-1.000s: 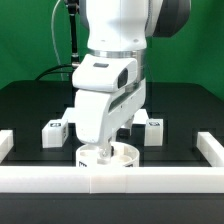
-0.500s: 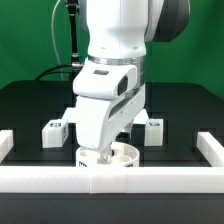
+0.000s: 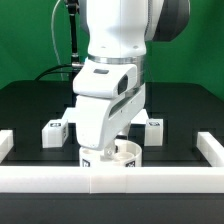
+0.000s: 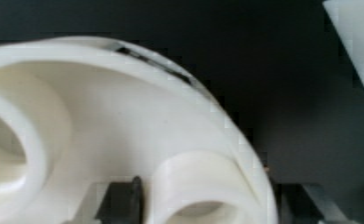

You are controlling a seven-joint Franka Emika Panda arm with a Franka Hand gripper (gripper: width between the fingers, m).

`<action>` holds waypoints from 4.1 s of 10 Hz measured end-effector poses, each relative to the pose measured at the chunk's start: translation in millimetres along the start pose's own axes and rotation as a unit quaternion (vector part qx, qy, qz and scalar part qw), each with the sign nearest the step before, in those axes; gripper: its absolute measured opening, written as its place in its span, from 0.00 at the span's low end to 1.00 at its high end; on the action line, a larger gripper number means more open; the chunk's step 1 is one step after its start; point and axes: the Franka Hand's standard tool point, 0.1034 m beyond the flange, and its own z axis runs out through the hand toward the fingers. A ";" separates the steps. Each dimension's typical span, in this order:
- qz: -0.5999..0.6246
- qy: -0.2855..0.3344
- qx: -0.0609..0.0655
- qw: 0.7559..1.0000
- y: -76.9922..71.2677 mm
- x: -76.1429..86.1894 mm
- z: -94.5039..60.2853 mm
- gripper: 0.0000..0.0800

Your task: Assemble stool

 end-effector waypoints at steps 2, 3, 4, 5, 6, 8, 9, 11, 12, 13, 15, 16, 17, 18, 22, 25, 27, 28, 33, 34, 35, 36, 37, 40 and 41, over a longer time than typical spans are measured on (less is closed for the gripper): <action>0.000 0.000 0.000 1.000 0.0 0.0 0.0 0.40; 0.000 0.000 0.000 1.000 0.0 0.0 0.0 0.40; 0.000 0.000 0.000 1.000 -0.2 0.7 -0.1 0.40; 0.000 0.002 0.000 1.000 -5.1 12.3 -0.2 0.40; -0.004 0.001 0.003 1.000 -9.3 23.5 -1.3 0.40; 0.001 0.005 0.001 1.000 -17.6 50.2 -3.1 0.40; 0.000 0.005 0.001 1.000 -20.6 58.8 -2.3 0.40; 0.009 0.007 0.000 1.000 -25.0 79.2 -1.7 0.40; 0.012 0.007 0.000 1.000 -25.7 85.1 -1.6 0.40; 0.023 0.007 0.001 1.000 -28.3 91.7 -2.0 0.40; 0.023 0.000 0.009 1.000 -32.9 102.1 -2.8 0.40; 0.023 -0.004 0.013 1.000 -33.4 102.7 -3.2 0.40; 0.024 -0.004 0.014 1.000 -33.8 103.3 -3.2 0.40; 0.028 -0.004 0.013 1.000 -34.5 104.8 -3.3 0.40; 0.029 -0.004 0.013 0.999 -34.5 103.7 -2.8 0.75; 0.037 -0.002 0.007 0.999 -37.5 105.5 -17.2 0.81; 0.046 -0.008 0.007 0.999 -41.6 103.3 -40.4 0.81; 0.047 -0.010 0.005 0.999 -40.0 100.1 -51.5 0.81; 0.076 -0.014 0.002 0.997 -56.7 51.9 -49.4 0.81; 0.080 -0.014 0.001 0.997 -56.2 52.6 -49.1 0.81; 0.080 -0.014 0.002 0.997 -56.3 52.1 -48.5 0.81; 0.100 -0.013 0.003 0.995 -56.7 52.6 -48.3 0.81; 0.150 -0.013 0.001 0.989 -56.4 51.5 -47.7 0.81; 0.334 -0.011 -0.004 0.943 -64.2 44.8 -42.8 0.81; 0.351 -0.010 -0.002 0.936 -64.9 44.9 -41.9 0.81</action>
Offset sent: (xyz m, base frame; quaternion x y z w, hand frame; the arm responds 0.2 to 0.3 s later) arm 0.0000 0.0000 0.0000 0.0000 0.0000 0.0000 1.0000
